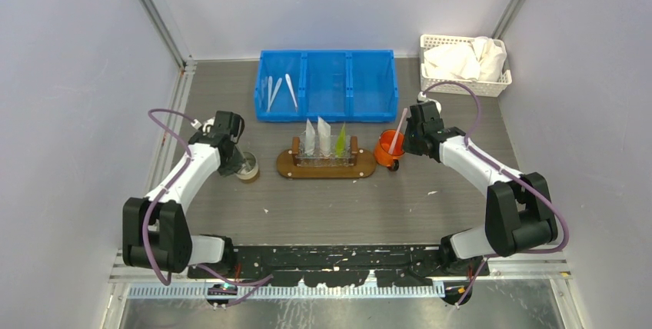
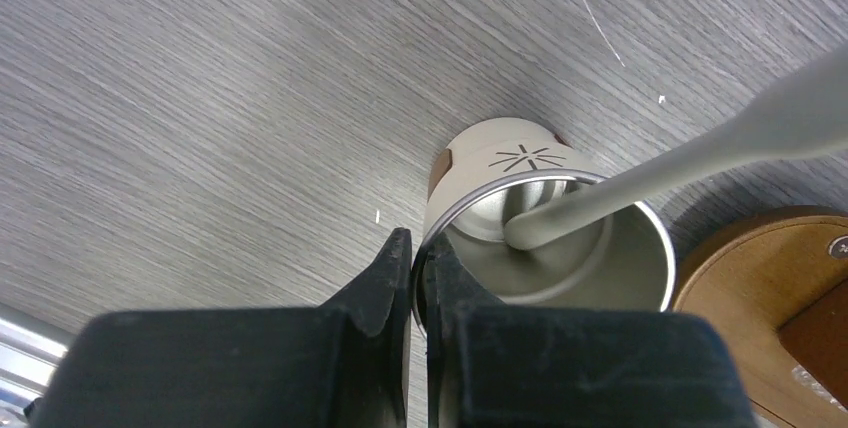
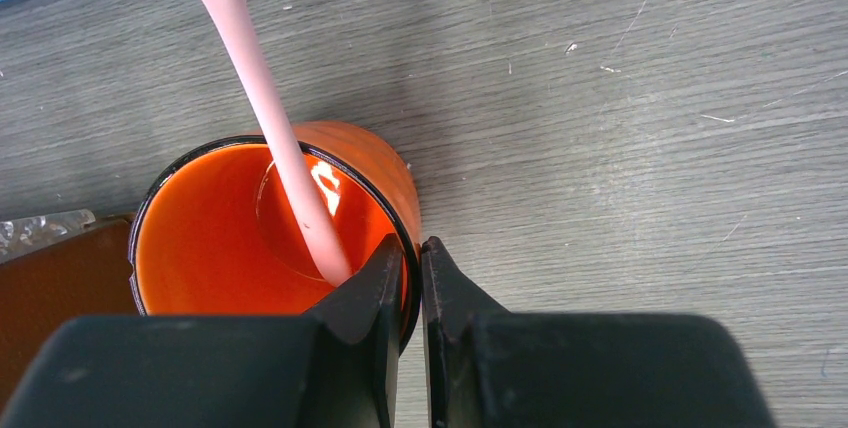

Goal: Prepare toiletry sets of a toothbrush and toothpaste on the tray

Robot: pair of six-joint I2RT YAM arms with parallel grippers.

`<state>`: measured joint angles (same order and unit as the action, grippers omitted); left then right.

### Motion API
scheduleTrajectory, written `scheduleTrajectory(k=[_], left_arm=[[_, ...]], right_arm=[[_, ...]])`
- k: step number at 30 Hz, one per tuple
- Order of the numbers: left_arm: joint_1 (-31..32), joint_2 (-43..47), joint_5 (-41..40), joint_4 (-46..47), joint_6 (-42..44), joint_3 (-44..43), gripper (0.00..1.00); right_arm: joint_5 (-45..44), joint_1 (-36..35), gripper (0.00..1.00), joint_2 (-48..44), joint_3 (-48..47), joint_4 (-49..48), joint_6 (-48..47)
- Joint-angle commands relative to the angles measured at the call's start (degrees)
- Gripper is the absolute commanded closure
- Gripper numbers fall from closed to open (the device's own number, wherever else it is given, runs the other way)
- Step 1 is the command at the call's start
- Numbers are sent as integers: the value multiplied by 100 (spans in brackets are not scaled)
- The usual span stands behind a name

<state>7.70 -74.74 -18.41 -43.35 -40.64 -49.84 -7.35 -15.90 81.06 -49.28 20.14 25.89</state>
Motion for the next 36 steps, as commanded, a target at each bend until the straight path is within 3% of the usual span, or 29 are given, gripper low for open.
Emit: scheduleTrajectory(k=[1, 10, 22, 36], left_arm=[[-41, -27, 98, 178, 155, -263, 99], [-41, 655, 404, -172, 319, -848, 99], [-40, 485, 1122, -375, 504, -1574, 99], [481, -371, 1331, 200, 523, -1679, 99]], right_arm=[[162, -20, 92, -66, -87, 258, -60], [60, -26, 94, -704, -698, 1176, -339], [278, -33, 95, -968, -1747, 2533, -545], [144, -341, 97, -101, -2055, 2122, -517]])
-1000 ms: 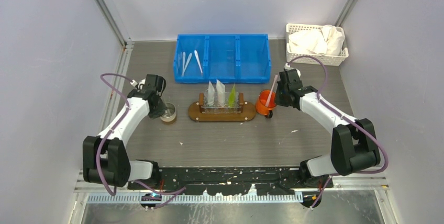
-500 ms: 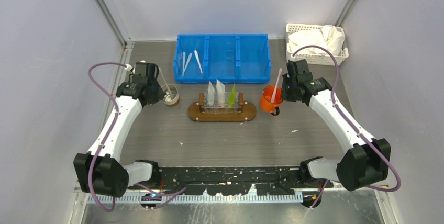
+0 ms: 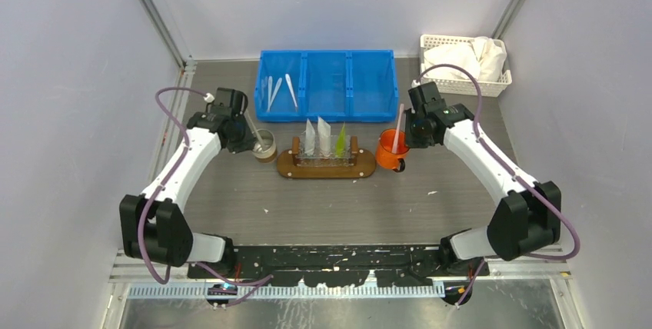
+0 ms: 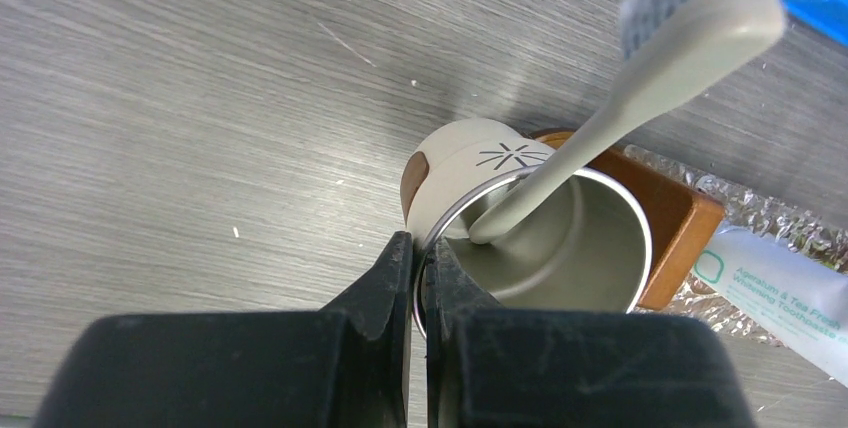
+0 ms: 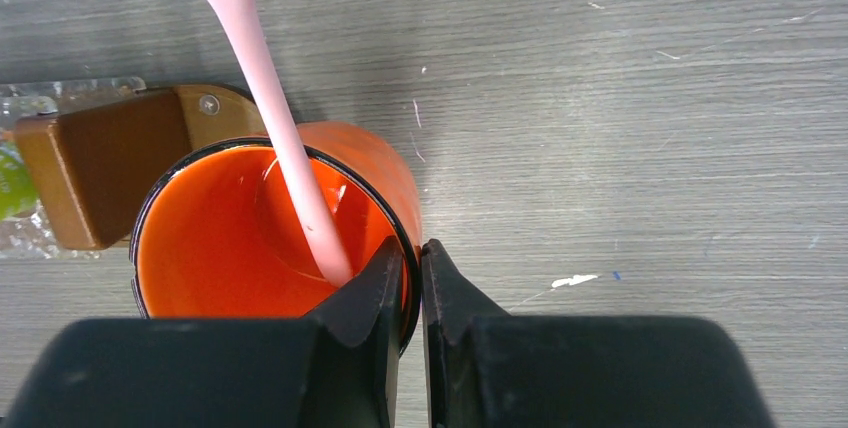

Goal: Prepare toiletry sets of a toothbrush and toothpaste on the tray

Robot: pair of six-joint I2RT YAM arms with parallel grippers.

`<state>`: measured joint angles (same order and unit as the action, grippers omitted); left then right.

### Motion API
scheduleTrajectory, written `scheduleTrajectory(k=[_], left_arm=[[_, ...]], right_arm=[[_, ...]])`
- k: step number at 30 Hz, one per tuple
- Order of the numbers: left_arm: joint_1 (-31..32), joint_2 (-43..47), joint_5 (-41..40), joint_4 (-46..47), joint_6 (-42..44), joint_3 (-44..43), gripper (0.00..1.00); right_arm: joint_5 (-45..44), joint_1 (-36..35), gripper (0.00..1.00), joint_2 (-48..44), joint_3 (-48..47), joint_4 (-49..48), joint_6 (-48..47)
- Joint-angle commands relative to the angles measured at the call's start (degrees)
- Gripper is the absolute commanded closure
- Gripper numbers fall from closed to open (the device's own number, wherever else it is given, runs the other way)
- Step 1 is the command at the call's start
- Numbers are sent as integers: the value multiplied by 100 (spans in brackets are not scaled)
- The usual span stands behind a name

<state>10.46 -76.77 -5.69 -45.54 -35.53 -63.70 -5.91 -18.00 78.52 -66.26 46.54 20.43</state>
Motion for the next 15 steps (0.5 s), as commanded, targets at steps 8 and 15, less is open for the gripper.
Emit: scheduleTrajectory(k=[8, 15], left_arm=[[521, -695, -161, 528, -83, -560, 99], [689, -862, -257, 557, -138, -611, 99]], right_arm=[[-210, -290, 99, 700, -738, -759, 108], [-222, -568, 99, 1199, -1125, -733, 127]])
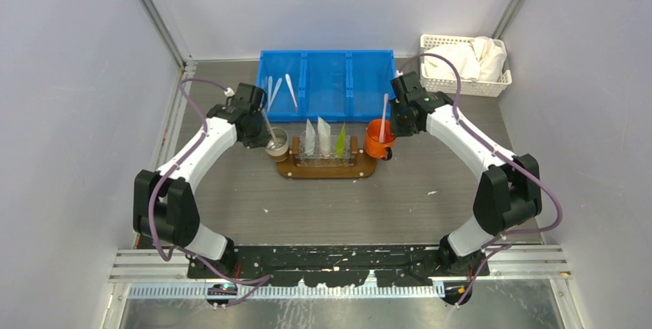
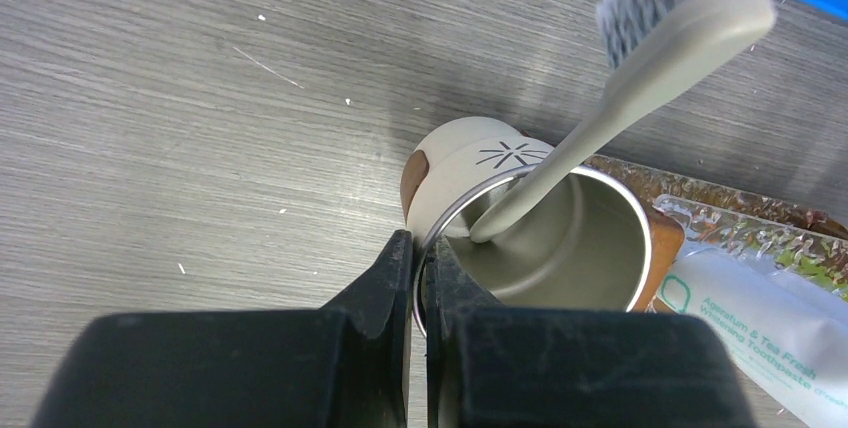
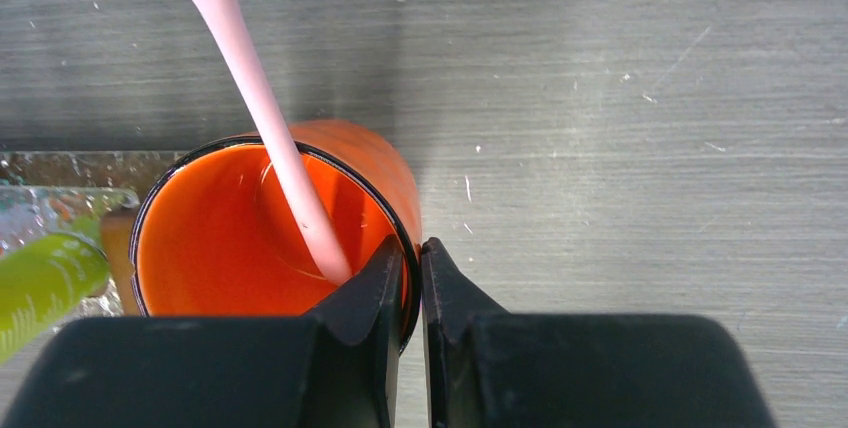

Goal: Prepare toiletry sets of a toothbrush and toothpaste on the tray

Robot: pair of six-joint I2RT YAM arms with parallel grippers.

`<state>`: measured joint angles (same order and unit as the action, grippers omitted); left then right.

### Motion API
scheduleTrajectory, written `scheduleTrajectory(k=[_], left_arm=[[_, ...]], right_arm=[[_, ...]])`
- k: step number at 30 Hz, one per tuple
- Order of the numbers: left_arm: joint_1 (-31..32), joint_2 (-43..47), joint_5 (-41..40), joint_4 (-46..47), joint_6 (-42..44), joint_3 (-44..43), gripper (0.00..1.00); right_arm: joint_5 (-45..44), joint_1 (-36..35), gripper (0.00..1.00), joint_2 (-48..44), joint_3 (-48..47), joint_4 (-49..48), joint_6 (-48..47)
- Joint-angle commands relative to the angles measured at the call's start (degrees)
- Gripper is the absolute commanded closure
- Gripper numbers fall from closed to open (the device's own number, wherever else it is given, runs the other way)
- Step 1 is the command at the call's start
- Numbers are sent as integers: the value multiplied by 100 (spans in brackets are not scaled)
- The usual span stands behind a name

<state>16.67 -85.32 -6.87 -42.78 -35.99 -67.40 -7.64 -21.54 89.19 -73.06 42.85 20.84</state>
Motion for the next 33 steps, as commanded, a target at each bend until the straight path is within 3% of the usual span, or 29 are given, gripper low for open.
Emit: scheduleTrajectory(k=[1, 10, 33], left_arm=[[77, 1, -139, 287, -93, -225, 99], [175, 129, -121, 275, -88, -117, 99], [559, 488, -87, 136, -250, 224, 99]], right_arm=[[-90, -287, 99, 214, -488, -331, 87], [-379, -829, 99, 329, -119, -441, 288], [-550, -1067, 99, -222, 213, -327, 482]])
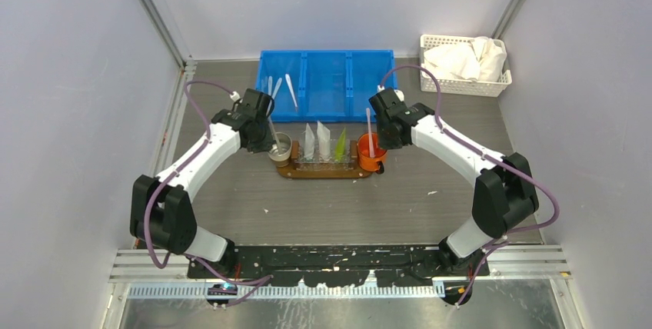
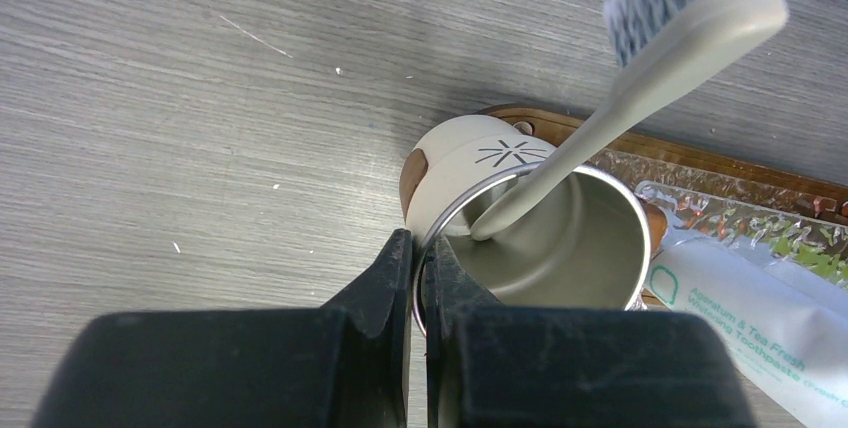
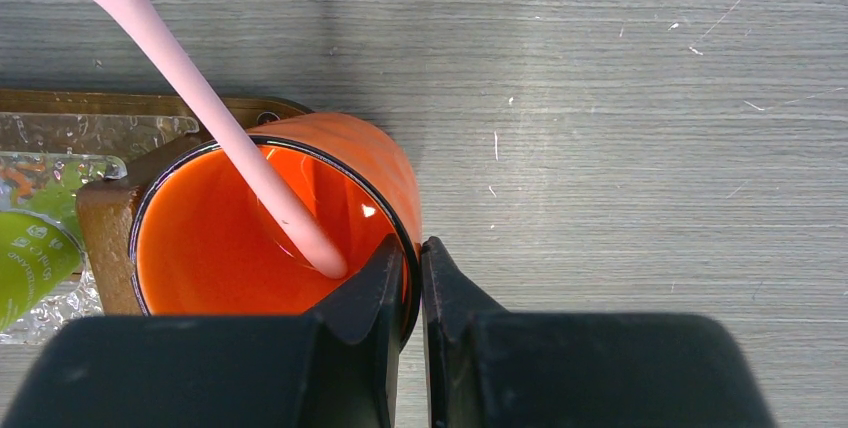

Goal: Prepare toiletry sets of a toothbrush and toothpaste on the tray

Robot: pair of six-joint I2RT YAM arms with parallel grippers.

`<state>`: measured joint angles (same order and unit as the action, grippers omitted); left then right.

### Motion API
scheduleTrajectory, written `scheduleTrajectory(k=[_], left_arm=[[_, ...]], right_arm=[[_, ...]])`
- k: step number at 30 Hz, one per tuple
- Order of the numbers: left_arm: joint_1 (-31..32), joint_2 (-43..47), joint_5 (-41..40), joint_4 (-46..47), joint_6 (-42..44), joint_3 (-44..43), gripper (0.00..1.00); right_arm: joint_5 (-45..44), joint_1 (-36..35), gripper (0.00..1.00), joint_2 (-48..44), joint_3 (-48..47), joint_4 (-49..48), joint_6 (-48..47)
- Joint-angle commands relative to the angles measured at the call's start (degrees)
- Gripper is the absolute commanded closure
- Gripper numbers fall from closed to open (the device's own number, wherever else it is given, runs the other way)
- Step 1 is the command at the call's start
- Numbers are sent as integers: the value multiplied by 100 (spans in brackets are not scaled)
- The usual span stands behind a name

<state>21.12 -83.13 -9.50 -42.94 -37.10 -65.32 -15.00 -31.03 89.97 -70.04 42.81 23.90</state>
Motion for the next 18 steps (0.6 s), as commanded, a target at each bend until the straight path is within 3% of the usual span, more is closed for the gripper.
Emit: scheduleTrajectory(k=[1, 13, 18], left_arm=[[116, 283, 176, 152, -139, 49, 99], [111, 352, 11, 83, -122, 270, 97], [105, 257, 62, 130, -104, 277, 86]], right_arm=[[198, -128, 99, -275, -87, -337, 184], [207, -170, 99, -253, 70, -478, 261], [255, -168, 99, -221, 77, -510, 282]])
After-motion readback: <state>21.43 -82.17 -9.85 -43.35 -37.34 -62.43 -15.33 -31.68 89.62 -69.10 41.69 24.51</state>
